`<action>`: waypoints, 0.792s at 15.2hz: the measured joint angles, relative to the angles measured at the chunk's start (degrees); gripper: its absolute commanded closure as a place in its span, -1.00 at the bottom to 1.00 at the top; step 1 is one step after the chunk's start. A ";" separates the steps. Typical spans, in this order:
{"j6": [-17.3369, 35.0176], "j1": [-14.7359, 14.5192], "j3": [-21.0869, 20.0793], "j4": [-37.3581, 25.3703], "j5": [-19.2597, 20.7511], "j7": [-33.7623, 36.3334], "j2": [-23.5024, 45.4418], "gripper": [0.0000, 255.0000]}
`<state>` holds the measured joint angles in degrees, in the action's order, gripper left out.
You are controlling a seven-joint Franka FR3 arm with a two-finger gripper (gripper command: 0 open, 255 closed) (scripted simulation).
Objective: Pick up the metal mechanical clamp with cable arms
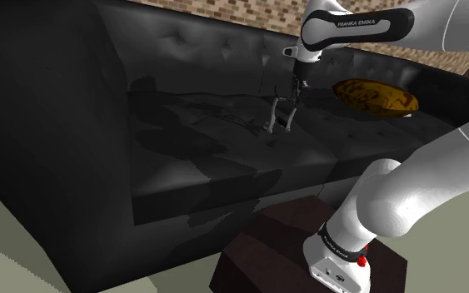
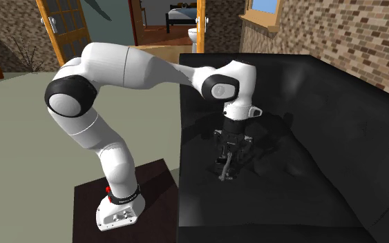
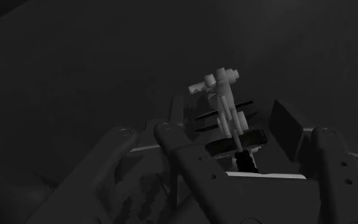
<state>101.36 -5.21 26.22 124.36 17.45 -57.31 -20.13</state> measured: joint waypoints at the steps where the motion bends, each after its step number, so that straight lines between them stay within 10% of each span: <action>1: 0.06 0.01 0.02 0.04 0.01 -0.01 0.00 1.00; 12: -1.38 0.01 -0.15 -1.17 -0.03 -0.26 -0.27 1.00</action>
<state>99.98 -5.20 26.07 123.19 17.42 -57.56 -20.39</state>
